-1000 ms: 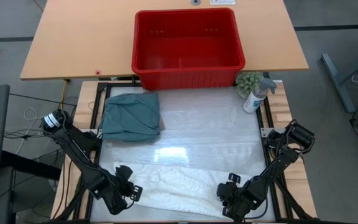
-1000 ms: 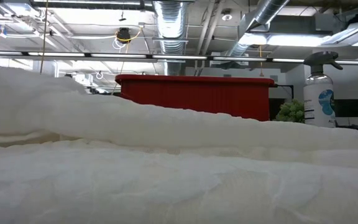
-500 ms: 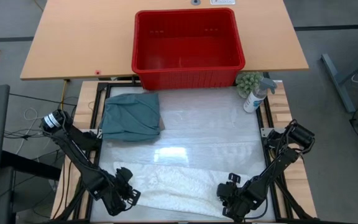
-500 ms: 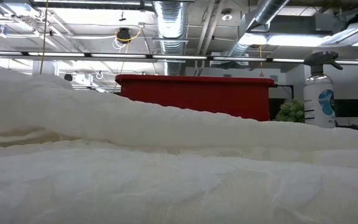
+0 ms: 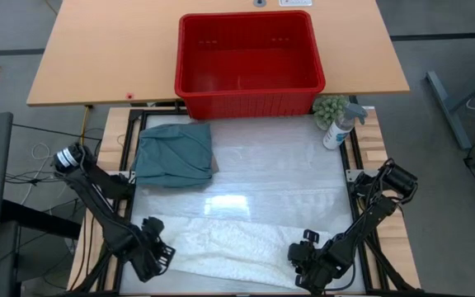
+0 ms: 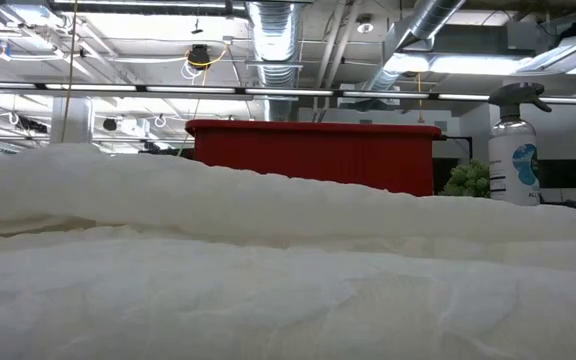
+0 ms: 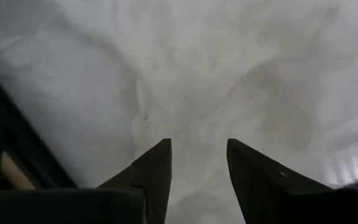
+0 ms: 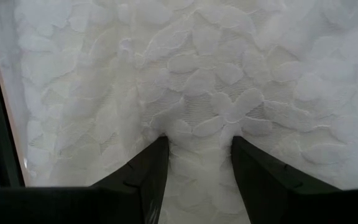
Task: Fold Laundry from Bin
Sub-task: Fold the white shirt in the red bin
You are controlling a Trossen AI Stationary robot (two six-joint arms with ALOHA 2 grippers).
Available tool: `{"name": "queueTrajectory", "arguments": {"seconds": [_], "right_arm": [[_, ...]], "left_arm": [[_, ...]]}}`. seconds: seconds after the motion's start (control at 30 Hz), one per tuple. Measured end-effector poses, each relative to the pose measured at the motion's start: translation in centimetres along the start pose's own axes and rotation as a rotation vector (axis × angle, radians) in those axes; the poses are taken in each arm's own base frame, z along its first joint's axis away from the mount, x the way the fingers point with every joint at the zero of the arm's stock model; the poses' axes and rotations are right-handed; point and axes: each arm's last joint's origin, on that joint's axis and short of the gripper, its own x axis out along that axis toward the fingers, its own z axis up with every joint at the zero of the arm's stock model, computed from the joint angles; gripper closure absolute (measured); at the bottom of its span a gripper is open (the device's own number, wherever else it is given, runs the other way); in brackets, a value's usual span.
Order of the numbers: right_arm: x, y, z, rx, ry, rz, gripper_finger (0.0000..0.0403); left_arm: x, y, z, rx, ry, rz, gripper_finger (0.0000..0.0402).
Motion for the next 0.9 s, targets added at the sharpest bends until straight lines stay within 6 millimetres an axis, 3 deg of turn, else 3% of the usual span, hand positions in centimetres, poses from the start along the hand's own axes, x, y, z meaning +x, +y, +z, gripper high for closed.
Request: {"name": "queueTrajectory", "arguments": {"seconds": [0.13, 0.33, 0.47, 0.7, 0.9], "right_arm": [[0.0, 0.0, 0.0, 0.0, -0.006, -0.003, 0.02], [0.0, 0.0, 0.0, 0.0, -0.007, -0.002, 0.02], [0.0, 0.0, 0.0, 0.0, -0.007, -0.002, 0.02], [-0.1, 0.1, -0.1, -0.005, -0.006, 0.0, 0.02], [-0.1, 0.1, -0.3, -0.01, -0.006, 0.001, 0.02]], "left_arm": [[-1.1, 0.2, 0.2, -0.049, -0.098, -0.116, 0.0262], [-3.7, -1.1, 0.9, -0.16, -0.408, -0.574, 0.0262], [-4.0, -2.3, 0.9, -0.174, -0.557, -0.727, 0.0262], [-0.3, -3.6, 0.7, -0.156, -0.516, -0.577, 0.0262], [2.5, -4.3, -0.8, -0.154, -0.426, -0.515, 0.0262]]}}
